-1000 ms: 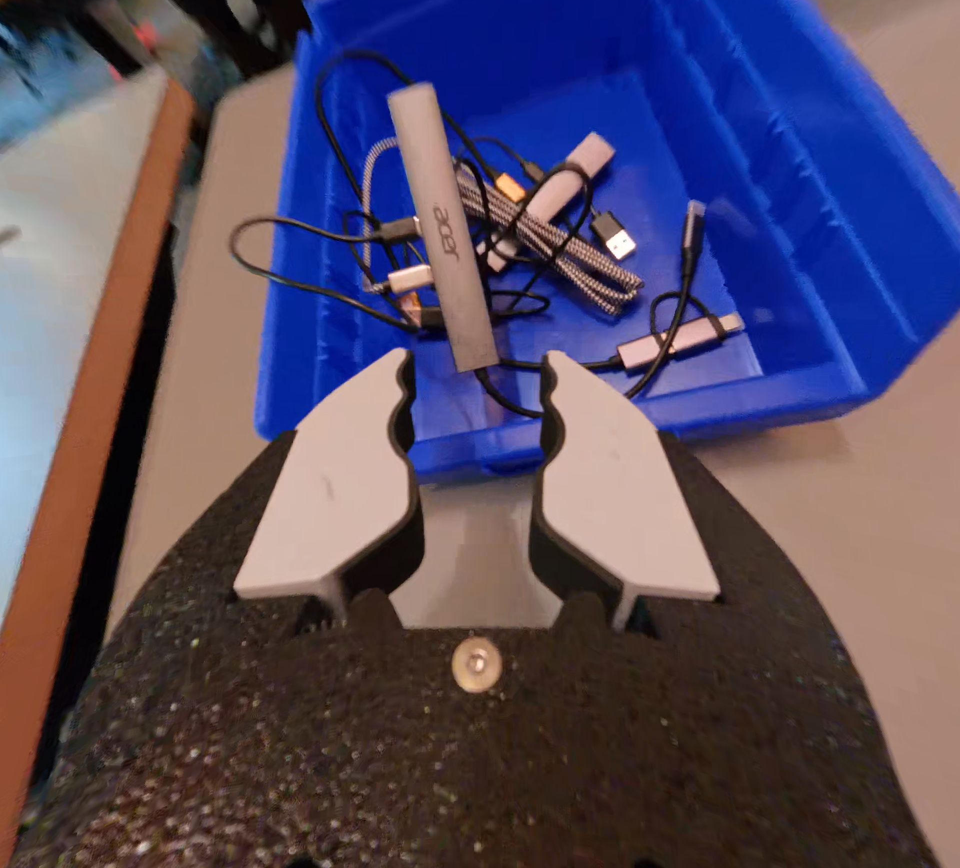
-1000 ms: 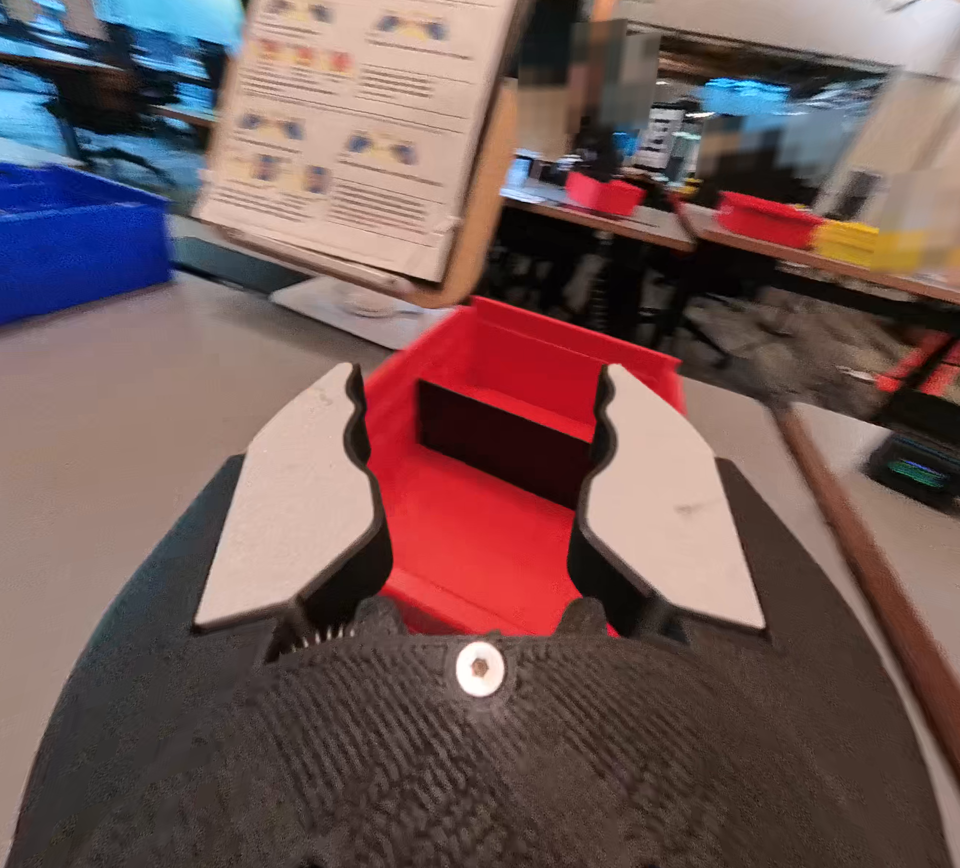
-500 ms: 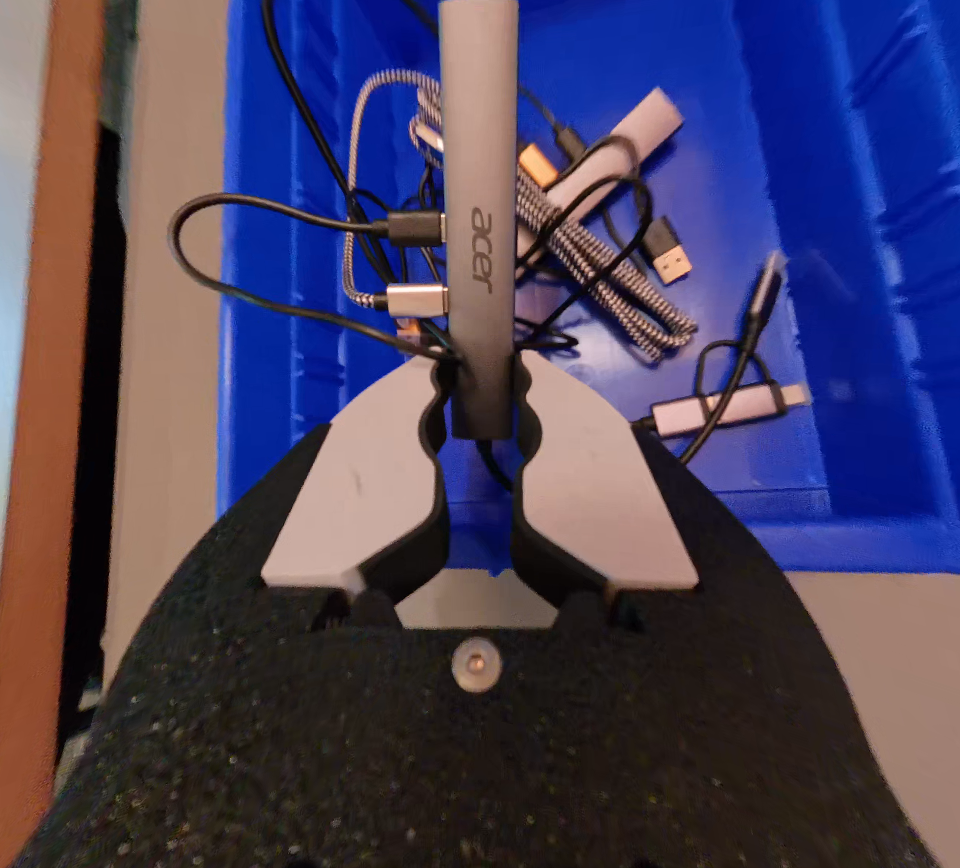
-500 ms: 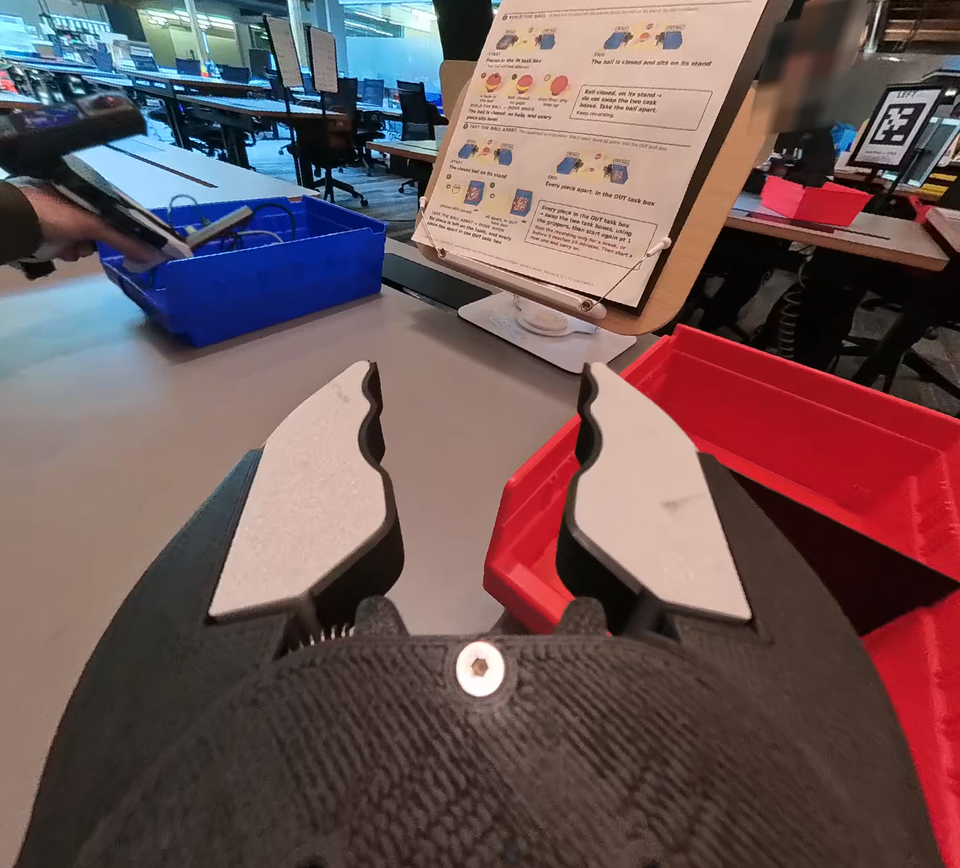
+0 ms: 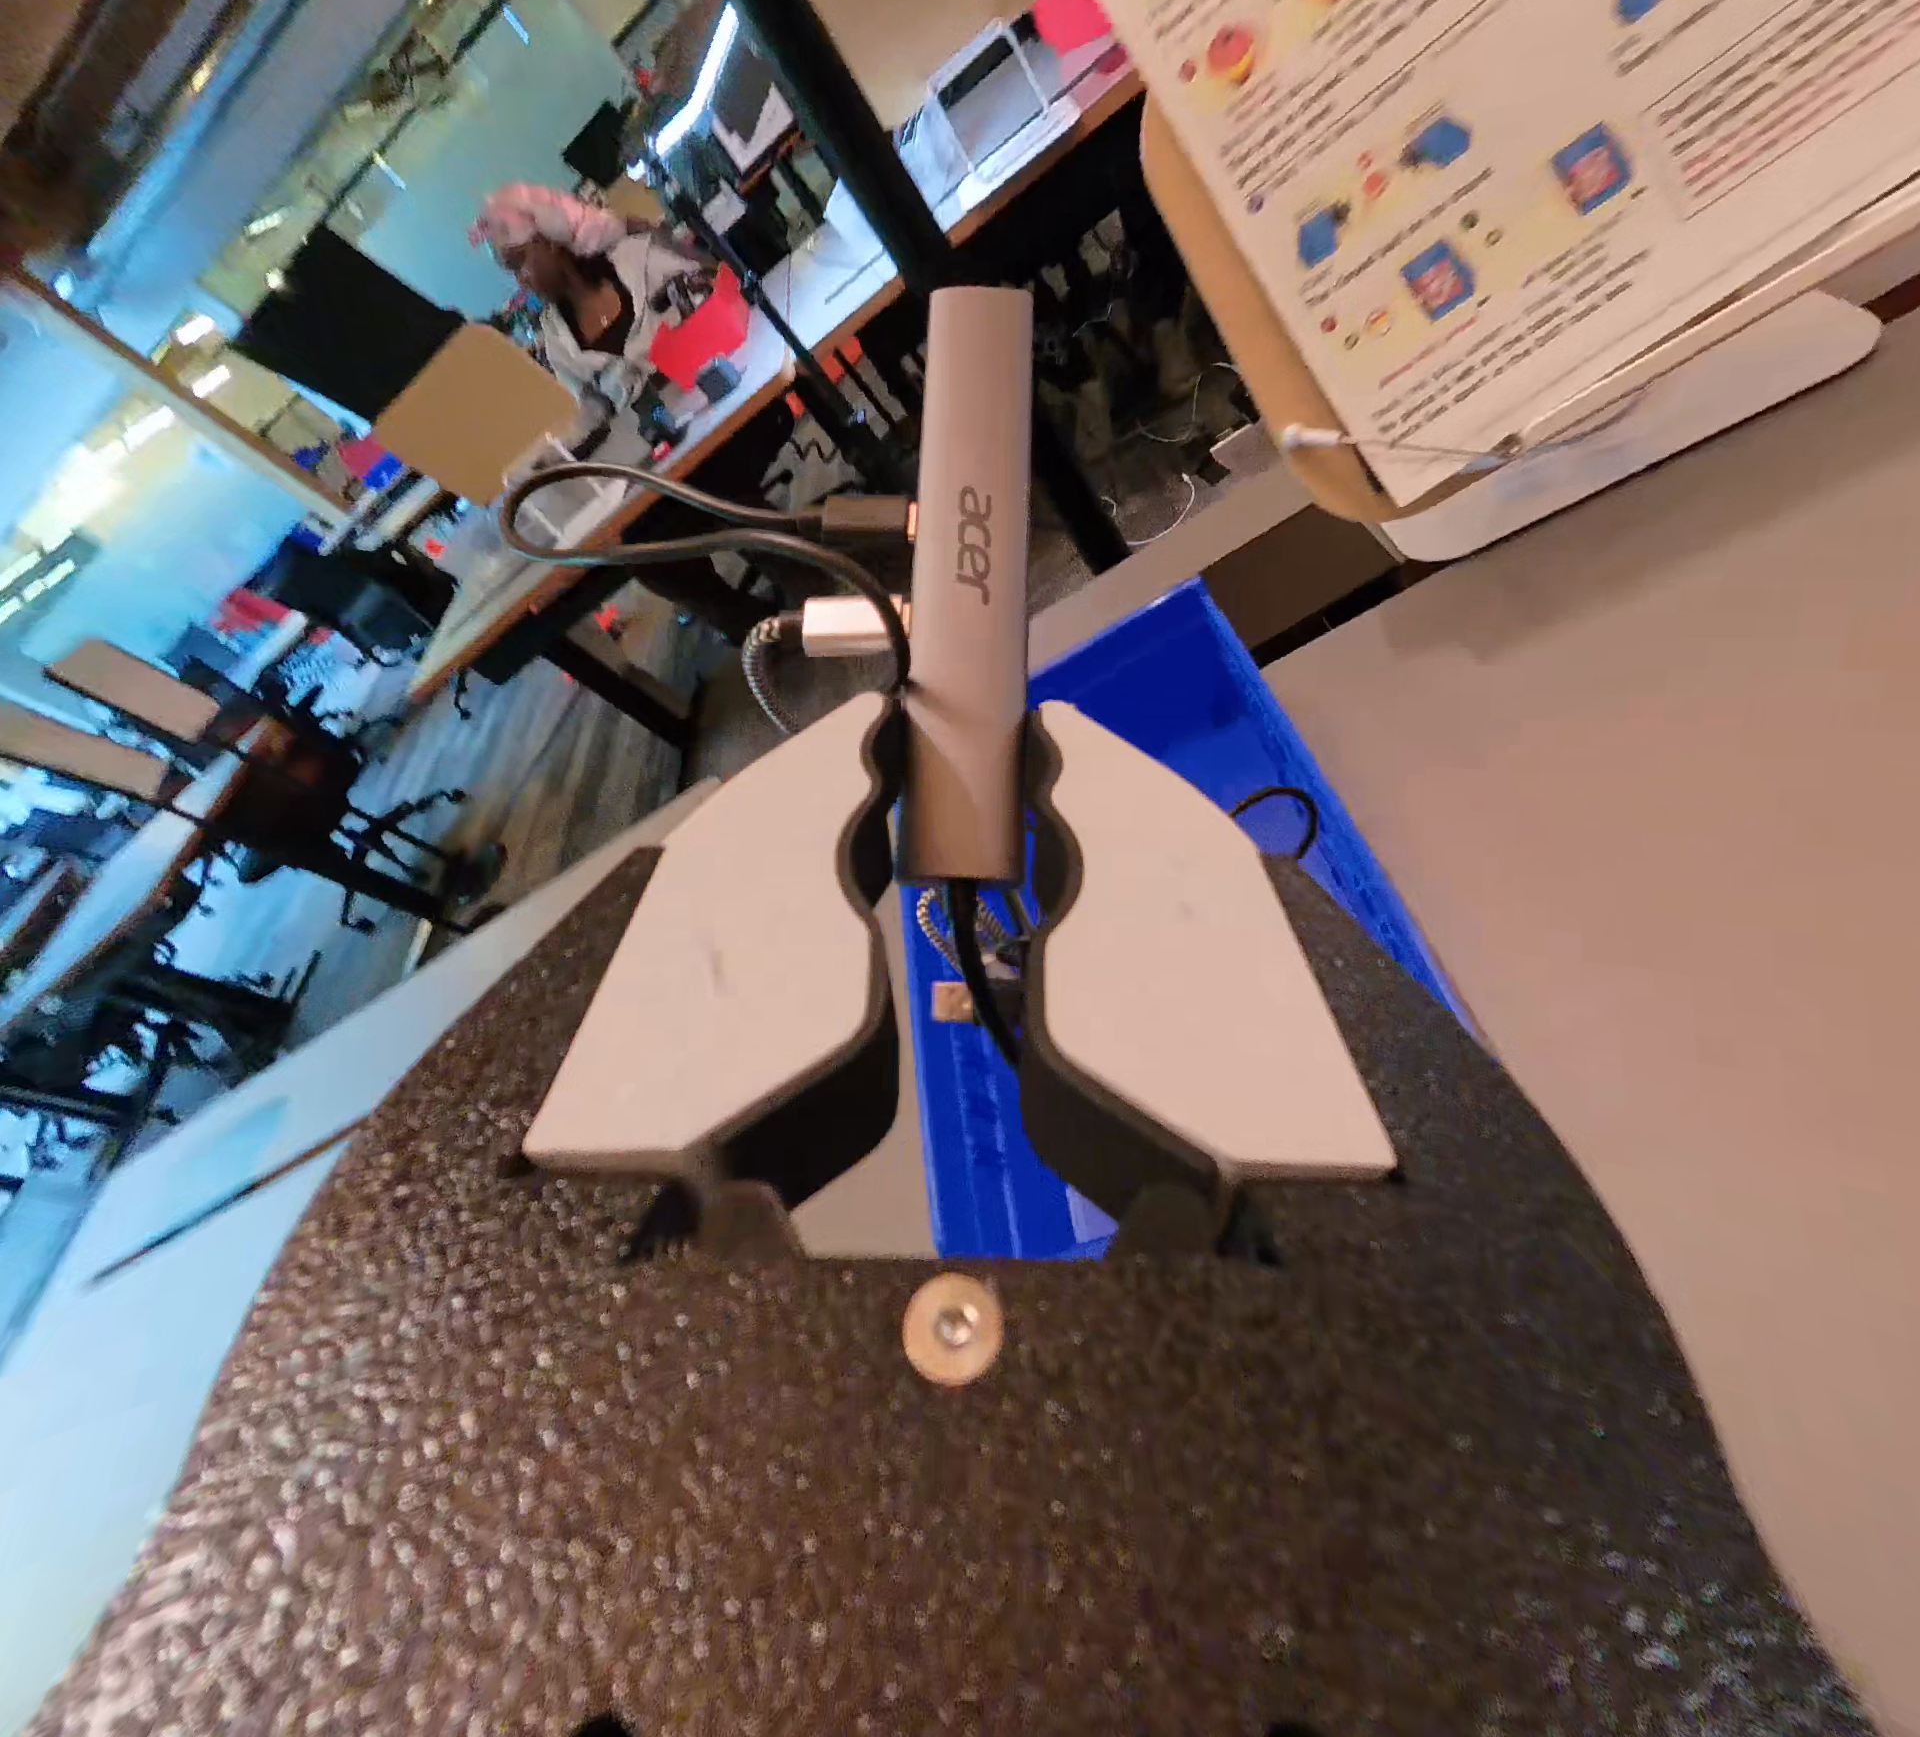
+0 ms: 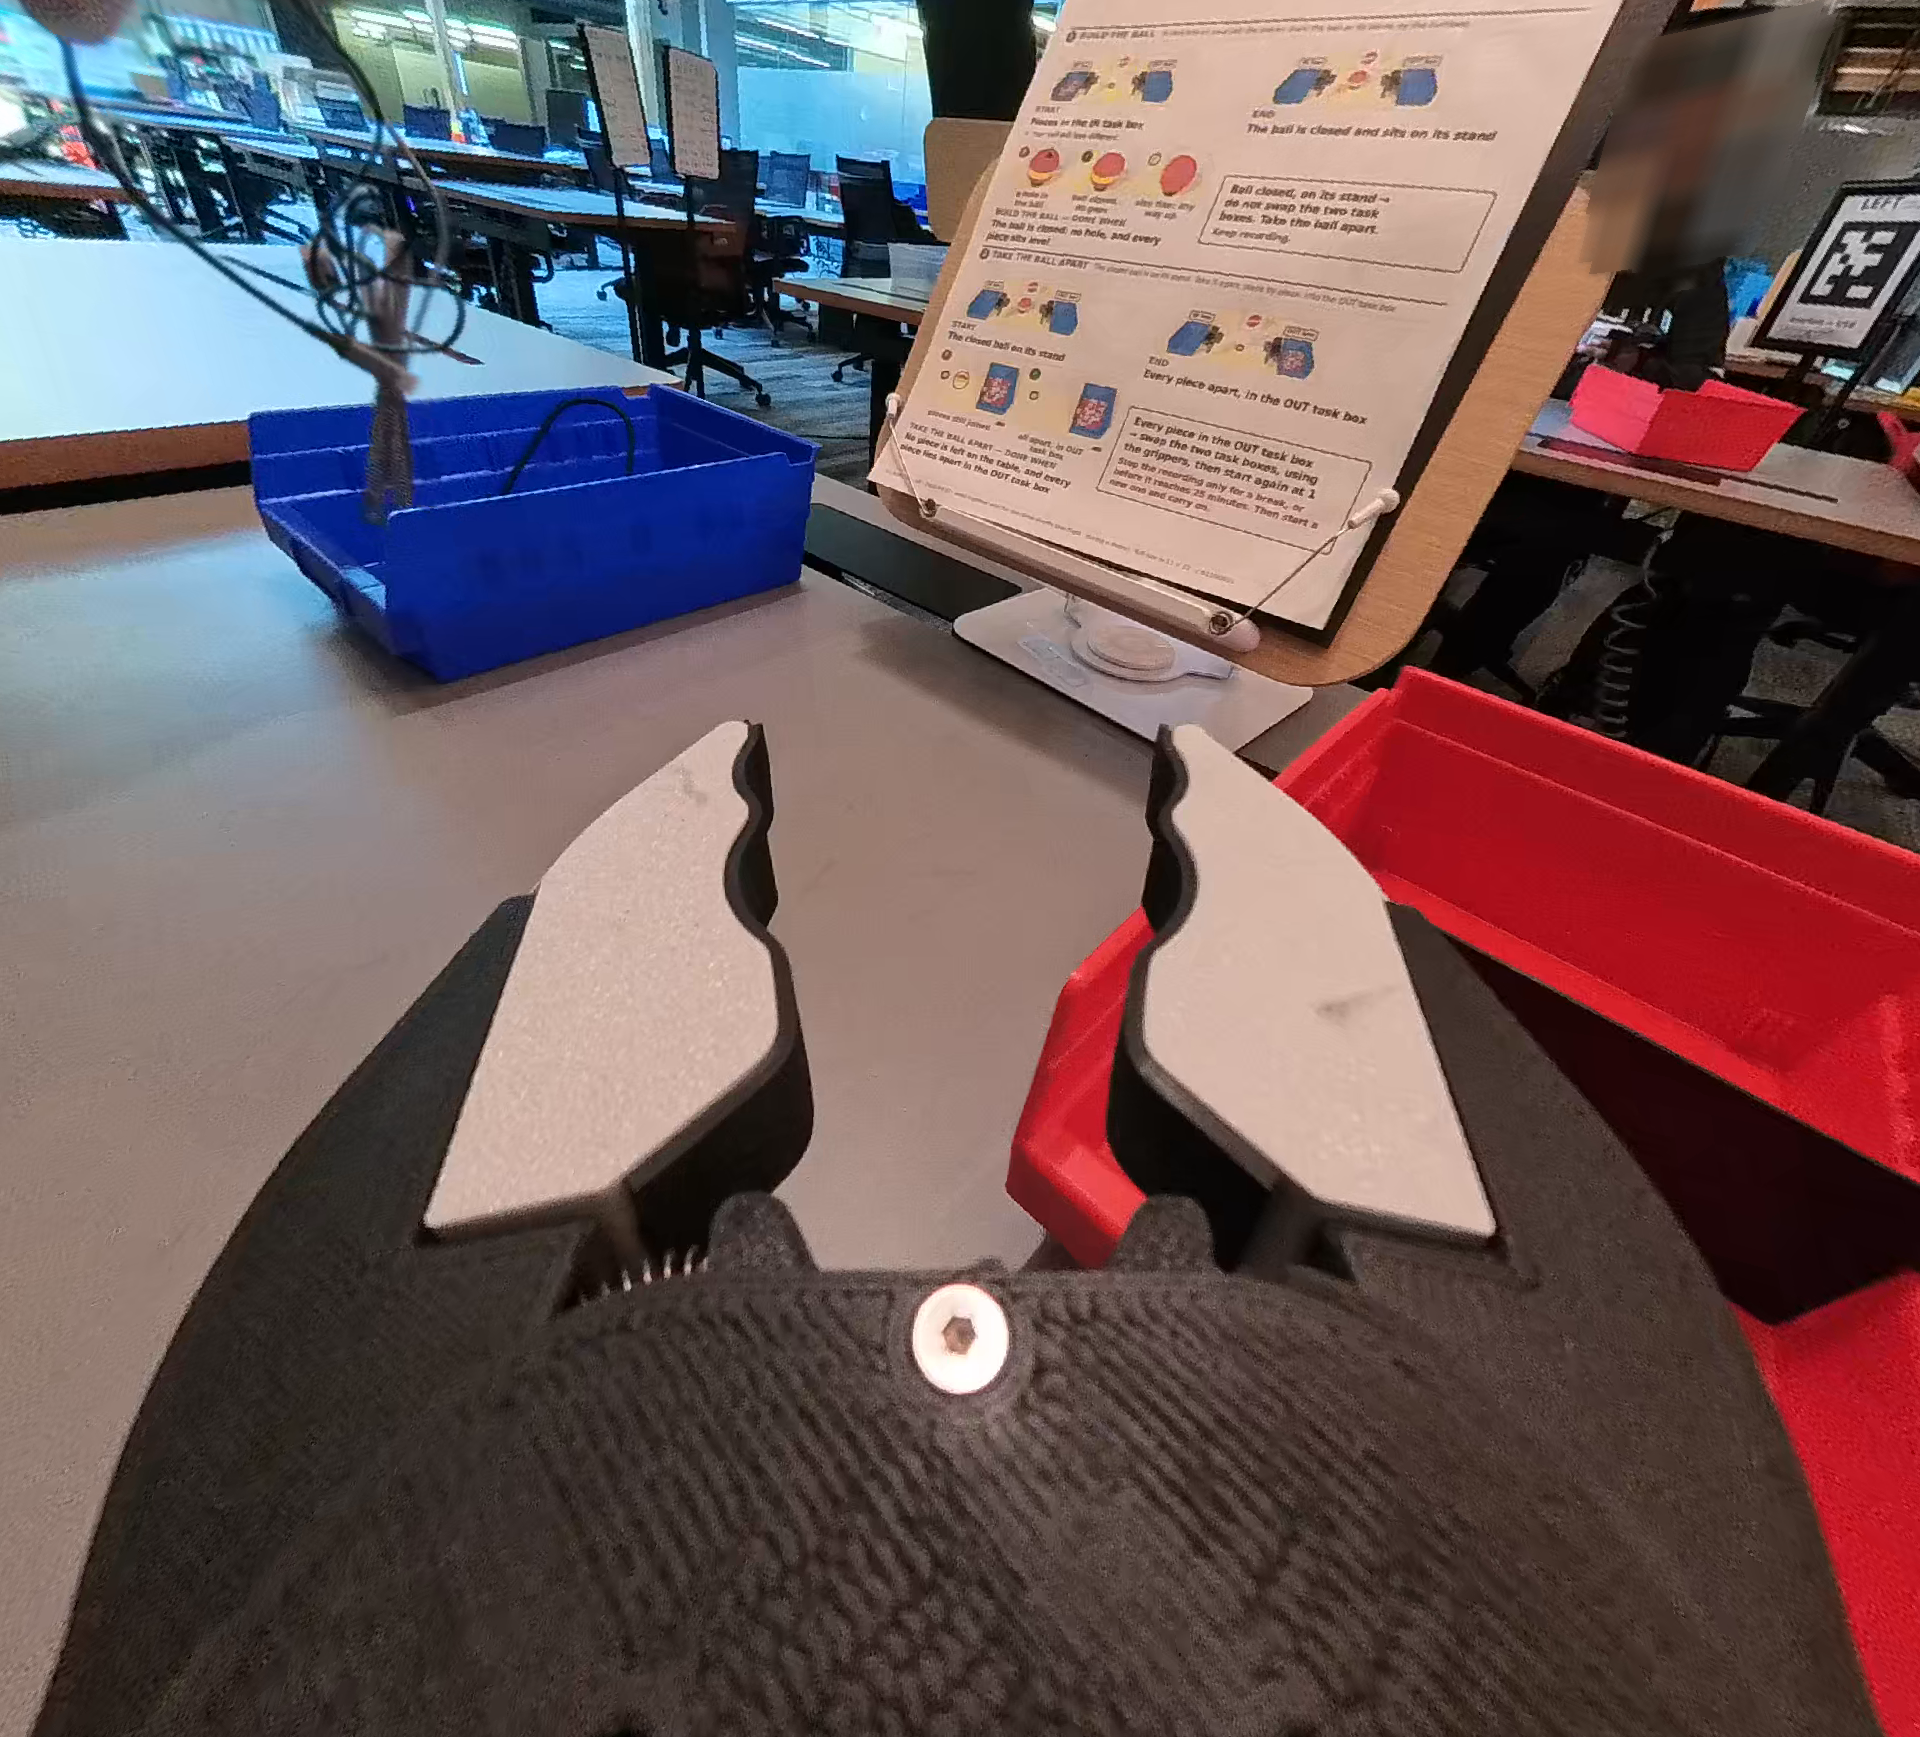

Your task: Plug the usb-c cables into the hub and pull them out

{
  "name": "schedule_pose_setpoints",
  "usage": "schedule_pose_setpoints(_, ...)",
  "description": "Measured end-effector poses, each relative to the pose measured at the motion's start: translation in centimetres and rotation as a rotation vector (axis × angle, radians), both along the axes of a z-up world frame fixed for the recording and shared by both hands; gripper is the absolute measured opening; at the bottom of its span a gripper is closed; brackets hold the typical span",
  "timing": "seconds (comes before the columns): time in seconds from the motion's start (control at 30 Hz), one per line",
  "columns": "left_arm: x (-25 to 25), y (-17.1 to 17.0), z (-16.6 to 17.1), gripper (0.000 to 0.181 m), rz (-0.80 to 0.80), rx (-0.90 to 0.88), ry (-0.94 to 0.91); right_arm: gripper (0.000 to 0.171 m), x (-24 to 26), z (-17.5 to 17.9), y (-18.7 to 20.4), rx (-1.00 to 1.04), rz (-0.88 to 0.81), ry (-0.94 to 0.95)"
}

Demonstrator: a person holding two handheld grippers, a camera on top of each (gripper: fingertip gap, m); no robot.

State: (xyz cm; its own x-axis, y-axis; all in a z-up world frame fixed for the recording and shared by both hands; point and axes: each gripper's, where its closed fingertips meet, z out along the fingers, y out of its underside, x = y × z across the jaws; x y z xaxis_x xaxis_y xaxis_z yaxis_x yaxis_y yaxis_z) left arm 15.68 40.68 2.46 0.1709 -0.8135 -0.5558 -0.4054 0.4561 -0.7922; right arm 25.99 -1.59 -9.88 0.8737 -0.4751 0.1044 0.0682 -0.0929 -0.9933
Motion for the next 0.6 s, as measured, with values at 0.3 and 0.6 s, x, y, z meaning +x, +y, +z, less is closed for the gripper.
schedule_pose_setpoints(0.3,-1.7,-11.5,7.7,0.022,-0.358,0.122,-0.02,0.071,-1.0,0.4,0.7,0.04,0.059,0.02)
schedule_pose_setpoints(0.6,-2.4,-23.1,-4.3,0.022,-0.934,0.051,0.24,0.075,-7.5,2.6,3.5,0.11,0.384,-0.039)
